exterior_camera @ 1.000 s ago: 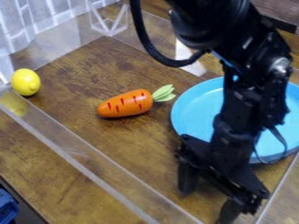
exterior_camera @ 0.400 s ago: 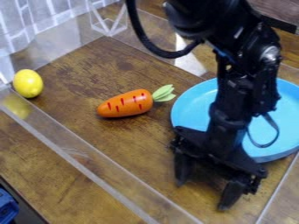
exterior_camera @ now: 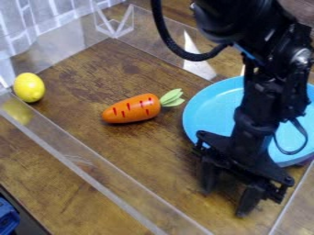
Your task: Put the lemon on the blue tray
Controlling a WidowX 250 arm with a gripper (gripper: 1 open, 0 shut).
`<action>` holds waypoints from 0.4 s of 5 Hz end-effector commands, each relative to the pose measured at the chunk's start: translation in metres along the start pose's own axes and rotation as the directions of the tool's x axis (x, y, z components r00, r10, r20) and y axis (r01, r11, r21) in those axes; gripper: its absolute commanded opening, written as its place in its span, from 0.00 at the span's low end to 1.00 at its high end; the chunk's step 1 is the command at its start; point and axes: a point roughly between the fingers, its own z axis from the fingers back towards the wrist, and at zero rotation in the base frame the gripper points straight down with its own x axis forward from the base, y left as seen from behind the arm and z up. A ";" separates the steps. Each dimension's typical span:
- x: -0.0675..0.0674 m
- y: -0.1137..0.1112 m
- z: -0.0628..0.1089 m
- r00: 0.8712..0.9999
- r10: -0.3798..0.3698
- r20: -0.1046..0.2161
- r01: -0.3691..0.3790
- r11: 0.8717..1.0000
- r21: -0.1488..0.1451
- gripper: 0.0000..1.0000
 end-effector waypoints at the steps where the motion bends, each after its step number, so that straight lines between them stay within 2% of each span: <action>1: -0.005 0.001 0.017 0.997 -0.062 0.051 0.062 0.998 -0.007 0.00; 2: -0.014 0.008 0.019 0.998 -0.040 0.057 0.040 0.999 -0.005 0.00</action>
